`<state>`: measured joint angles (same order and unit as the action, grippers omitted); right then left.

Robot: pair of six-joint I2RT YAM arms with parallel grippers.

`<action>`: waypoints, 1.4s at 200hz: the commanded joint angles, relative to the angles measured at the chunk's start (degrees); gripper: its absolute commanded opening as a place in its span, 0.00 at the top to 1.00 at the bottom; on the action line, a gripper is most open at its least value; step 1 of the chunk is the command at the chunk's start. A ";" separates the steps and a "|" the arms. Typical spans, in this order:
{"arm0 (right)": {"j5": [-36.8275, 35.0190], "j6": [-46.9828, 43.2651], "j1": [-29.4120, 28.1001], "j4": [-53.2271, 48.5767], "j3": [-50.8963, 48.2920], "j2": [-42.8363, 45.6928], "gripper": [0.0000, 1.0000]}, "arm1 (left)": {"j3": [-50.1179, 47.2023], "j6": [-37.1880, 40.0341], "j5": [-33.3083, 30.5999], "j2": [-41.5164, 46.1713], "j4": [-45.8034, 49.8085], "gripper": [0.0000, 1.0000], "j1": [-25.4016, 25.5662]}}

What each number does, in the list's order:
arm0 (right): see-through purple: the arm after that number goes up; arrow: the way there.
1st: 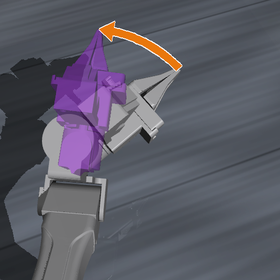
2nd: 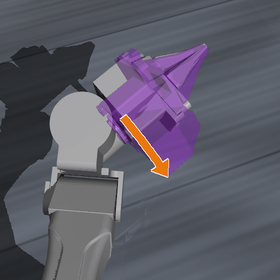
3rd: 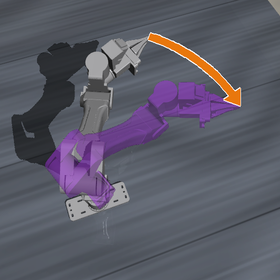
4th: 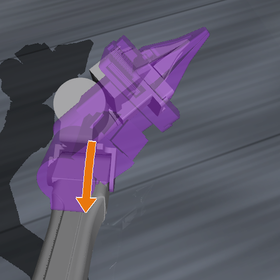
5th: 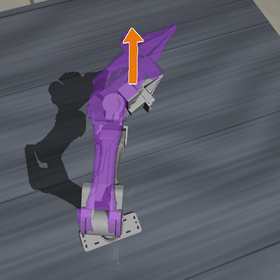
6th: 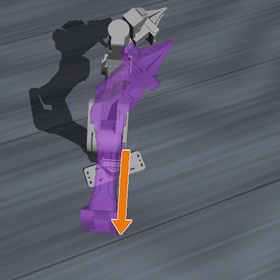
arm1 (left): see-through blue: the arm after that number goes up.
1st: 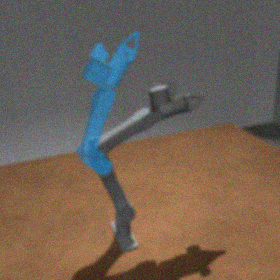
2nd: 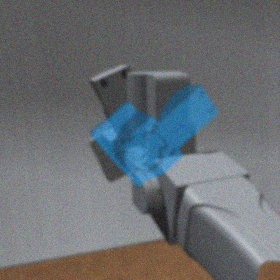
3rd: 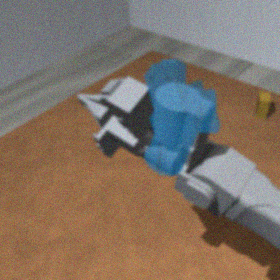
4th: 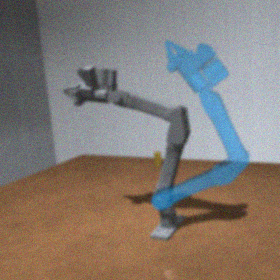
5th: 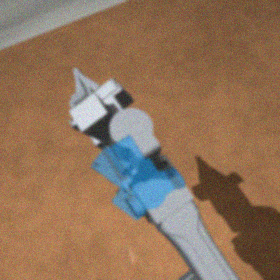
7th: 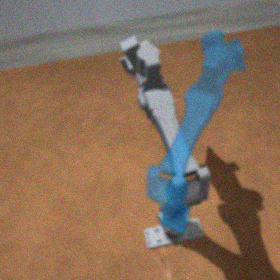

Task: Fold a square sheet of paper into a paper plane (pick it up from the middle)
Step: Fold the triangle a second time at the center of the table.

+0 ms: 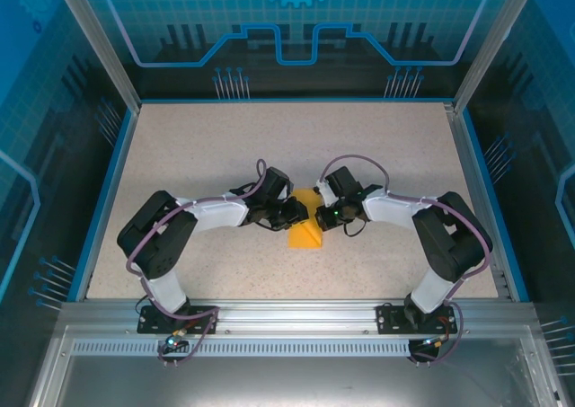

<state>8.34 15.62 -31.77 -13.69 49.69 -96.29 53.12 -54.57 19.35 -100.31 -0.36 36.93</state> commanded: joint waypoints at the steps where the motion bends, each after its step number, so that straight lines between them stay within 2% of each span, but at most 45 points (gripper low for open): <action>1: 0.16 0.47 0.83 -0.64 -0.39 -0.12 1.00 | -0.74 -0.28 1.12 1.88 -0.42 0.78 0.55; 123: -0.51 0.56 0.85 -0.19 0.08 -1.49 1.00 | 0.14 -1.29 3.85 -1.50 -4.41 0.79 0.85; 142: -0.67 0.56 0.85 -0.19 0.23 -1.62 1.00 | -0.40 -1.68 4.19 -1.65 -5.11 0.88 0.84; 155: -0.54 0.56 0.88 -0.19 0.40 -1.70 1.00 | -0.84 -1.94 3.95 -1.27 -5.05 1.00 0.86; 280: -0.63 0.31 0.87 -0.54 0.34 -2.32 1.00 | -2.85 -4.24 3.23 -2.34 -8.01 1.00 1.65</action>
<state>7.94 15.62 -31.77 -13.47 49.58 -97.32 50.41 -58.24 21.96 -101.34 -6.96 38.04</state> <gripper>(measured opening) 0.040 0.059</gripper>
